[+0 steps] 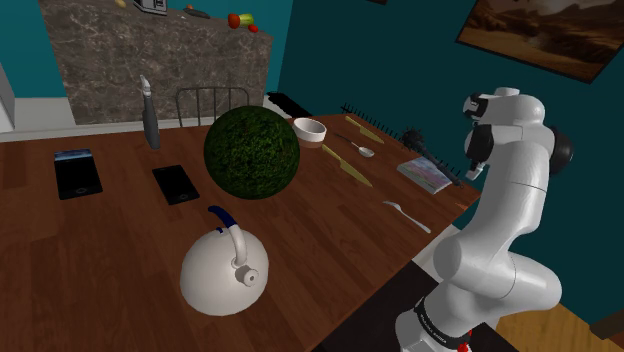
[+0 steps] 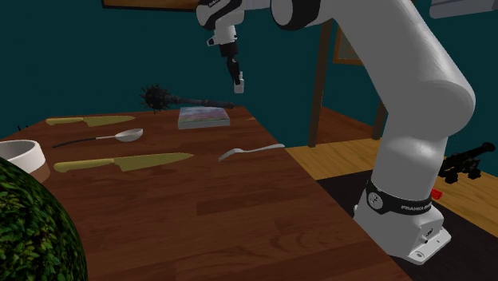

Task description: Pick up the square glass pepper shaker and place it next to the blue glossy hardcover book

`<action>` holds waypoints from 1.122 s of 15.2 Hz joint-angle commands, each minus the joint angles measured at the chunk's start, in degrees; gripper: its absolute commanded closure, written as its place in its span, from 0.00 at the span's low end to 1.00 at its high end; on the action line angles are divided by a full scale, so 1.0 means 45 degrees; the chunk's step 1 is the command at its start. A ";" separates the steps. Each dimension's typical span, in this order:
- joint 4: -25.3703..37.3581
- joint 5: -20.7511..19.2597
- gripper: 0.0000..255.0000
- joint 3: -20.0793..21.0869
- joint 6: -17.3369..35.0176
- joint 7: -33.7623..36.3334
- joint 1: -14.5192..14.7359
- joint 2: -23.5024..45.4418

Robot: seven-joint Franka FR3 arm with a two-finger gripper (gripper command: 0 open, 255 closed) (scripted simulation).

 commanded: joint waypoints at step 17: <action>-0.2543 0.0119 1.00 0.0147 0.2828 0.0253 0.0292 0.0369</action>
